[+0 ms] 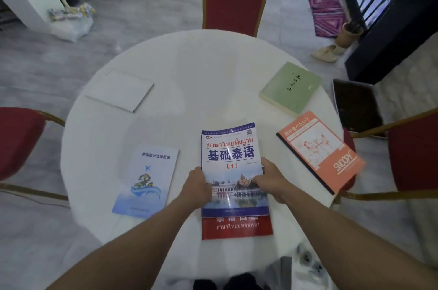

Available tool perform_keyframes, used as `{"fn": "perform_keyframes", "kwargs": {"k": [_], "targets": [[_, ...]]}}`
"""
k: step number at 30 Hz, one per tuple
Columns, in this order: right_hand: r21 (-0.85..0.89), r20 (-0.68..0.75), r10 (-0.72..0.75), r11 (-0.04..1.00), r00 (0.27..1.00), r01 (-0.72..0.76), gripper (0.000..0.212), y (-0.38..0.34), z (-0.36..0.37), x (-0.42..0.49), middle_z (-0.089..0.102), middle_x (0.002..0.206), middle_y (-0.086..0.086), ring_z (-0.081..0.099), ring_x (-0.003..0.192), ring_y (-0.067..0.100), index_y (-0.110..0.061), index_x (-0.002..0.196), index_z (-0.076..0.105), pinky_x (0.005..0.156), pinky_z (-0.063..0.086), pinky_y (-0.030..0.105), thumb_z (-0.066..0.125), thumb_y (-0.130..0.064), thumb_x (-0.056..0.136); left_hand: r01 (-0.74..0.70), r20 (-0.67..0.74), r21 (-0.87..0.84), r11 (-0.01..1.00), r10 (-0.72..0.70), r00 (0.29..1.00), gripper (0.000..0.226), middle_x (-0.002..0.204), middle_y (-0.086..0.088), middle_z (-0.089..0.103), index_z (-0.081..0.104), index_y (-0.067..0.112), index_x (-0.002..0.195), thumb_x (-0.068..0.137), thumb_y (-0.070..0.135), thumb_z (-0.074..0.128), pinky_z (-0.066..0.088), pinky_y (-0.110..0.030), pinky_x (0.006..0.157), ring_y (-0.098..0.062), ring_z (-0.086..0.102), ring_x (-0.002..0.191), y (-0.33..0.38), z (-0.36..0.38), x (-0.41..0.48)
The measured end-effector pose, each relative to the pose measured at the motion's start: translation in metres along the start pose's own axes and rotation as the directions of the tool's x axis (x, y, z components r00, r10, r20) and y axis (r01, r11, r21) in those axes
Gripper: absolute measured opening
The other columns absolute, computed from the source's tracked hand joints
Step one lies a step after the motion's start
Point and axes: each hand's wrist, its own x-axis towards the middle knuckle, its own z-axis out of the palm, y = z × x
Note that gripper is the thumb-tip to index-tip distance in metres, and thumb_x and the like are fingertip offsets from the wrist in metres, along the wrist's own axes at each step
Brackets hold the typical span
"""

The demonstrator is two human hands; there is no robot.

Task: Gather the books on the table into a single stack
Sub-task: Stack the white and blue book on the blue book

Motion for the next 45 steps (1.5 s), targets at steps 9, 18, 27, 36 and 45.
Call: {"fn": "perform_keyframes", "kwargs": {"k": [9,18,27,36,45], "targets": [[-0.195,-0.132,-0.034,0.981,0.991,0.007,0.046,0.059,0.021,-0.029,0.067,0.122,0.005,0.065,0.104,0.026,-0.022,0.129,0.054,0.088,0.059,0.042,0.066,-0.006,0.088,-0.046,0.041,0.213,0.976,0.038,0.998,0.047,0.130,-0.017,0.034,0.037,0.003,0.127,0.088,0.006,0.064,0.054,-0.028,0.085,-0.024,0.057,0.104,-0.023,0.033,-0.044],[-0.324,-0.255,-0.034,0.945,0.966,-0.053,0.052,0.093,0.026,-0.005,0.053,0.121,0.003,0.060,0.107,0.026,-0.041,0.126,0.051,0.088,0.061,0.044,0.071,-0.027,0.080,-0.063,0.055,0.230,0.971,0.051,0.997,0.037,0.129,-0.015,0.036,0.038,0.005,0.124,0.094,0.016,0.057,0.058,-0.036,0.088,-0.027,0.058,0.107,-0.028,0.038,-0.043],[-0.306,-0.276,-0.034,0.951,0.961,-0.054,0.043,0.079,0.024,0.012,0.047,0.122,0.006,0.059,0.109,0.028,-0.027,0.127,0.054,0.089,0.060,0.041,0.066,-0.013,0.088,-0.013,-0.055,0.155,0.988,0.022,0.998,0.039,0.126,-0.010,0.038,0.039,0.009,0.125,0.094,0.021,0.059,0.057,-0.031,0.087,-0.019,0.054,0.107,-0.023,0.042,-0.039],[-0.260,-0.273,-0.073,0.966,0.959,0.000,0.035,0.061,0.017,0.044,0.061,0.121,0.006,0.067,0.094,0.023,-0.030,0.114,0.061,0.077,0.064,0.040,0.073,-0.018,0.084,-0.024,-0.023,0.179,0.983,0.029,0.999,0.037,0.131,-0.012,0.035,0.039,0.008,0.126,0.095,0.019,0.056,0.055,-0.039,0.093,-0.026,0.053,0.112,-0.007,0.016,-0.001],[-0.286,-0.264,-0.131,0.957,0.955,0.052,0.031,0.043,0.011,0.087,0.057,0.126,0.005,0.066,0.101,0.023,-0.028,0.120,0.056,0.072,0.063,0.031,0.068,-0.030,0.092,-0.075,-0.036,0.154,0.985,0.081,0.996,0.061,0.139,-0.016,0.030,0.021,0.002,0.147,0.097,0.017,0.052,0.051,-0.040,0.100,-0.031,0.047,0.121,0.005,-0.002,0.034]]}}
